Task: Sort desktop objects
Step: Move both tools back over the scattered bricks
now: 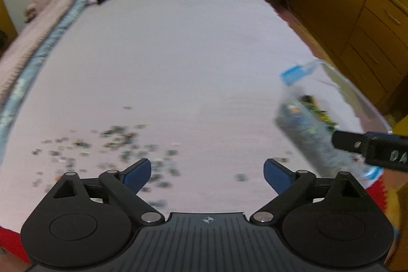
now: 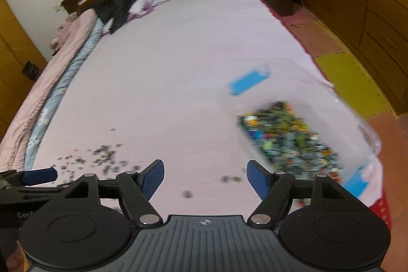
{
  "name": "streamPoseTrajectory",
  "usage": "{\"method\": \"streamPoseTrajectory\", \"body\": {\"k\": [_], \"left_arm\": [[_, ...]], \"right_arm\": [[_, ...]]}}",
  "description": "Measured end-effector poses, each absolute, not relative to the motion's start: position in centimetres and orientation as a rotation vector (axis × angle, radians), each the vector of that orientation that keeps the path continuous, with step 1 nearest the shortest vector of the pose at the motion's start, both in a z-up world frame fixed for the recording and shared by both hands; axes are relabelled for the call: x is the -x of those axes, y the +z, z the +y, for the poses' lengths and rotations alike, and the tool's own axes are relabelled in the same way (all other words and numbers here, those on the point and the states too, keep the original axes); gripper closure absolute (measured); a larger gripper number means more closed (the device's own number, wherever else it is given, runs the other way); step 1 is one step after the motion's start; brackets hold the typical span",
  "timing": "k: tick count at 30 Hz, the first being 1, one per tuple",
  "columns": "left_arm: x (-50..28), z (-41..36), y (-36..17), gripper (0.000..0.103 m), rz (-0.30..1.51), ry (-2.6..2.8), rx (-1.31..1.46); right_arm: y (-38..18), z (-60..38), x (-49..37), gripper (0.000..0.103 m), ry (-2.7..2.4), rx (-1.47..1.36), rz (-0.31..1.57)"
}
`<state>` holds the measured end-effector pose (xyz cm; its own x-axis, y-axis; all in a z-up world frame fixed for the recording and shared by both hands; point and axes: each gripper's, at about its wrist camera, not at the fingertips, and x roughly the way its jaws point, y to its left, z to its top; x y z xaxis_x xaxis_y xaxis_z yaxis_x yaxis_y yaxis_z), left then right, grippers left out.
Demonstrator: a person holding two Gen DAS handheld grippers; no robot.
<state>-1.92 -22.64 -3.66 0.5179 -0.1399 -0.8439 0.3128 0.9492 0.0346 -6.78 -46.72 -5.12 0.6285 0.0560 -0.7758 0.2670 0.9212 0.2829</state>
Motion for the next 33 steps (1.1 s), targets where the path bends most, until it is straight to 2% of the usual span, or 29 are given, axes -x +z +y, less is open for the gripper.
{"method": "streamPoseTrajectory", "body": {"k": [3,9,13,24,33], "left_arm": [[2.0,-18.2,-2.8,0.004,0.962,-0.218,-0.199],[2.4,-10.2,-2.4,0.001,0.977,-0.062,-0.133],[2.3,-6.8,-3.2,0.001,1.020,0.040,-0.099],[2.1,-0.9,-3.3,0.001,1.104,0.260,-0.164],[1.4,5.4,-4.4,0.000,1.114,0.331,-0.229]], "right_arm": [[-3.7,-42.5,6.2,0.024,-0.089,-0.366,0.870],[-1.7,-34.4,4.6,0.023,0.032,-0.243,0.904],[-0.8,-30.5,4.0,0.016,0.128,-0.136,0.909],[-1.9,-24.5,-0.5,0.016,0.315,-0.147,0.967],[-2.7,-18.5,-3.6,0.018,0.440,-0.002,0.976]]}}
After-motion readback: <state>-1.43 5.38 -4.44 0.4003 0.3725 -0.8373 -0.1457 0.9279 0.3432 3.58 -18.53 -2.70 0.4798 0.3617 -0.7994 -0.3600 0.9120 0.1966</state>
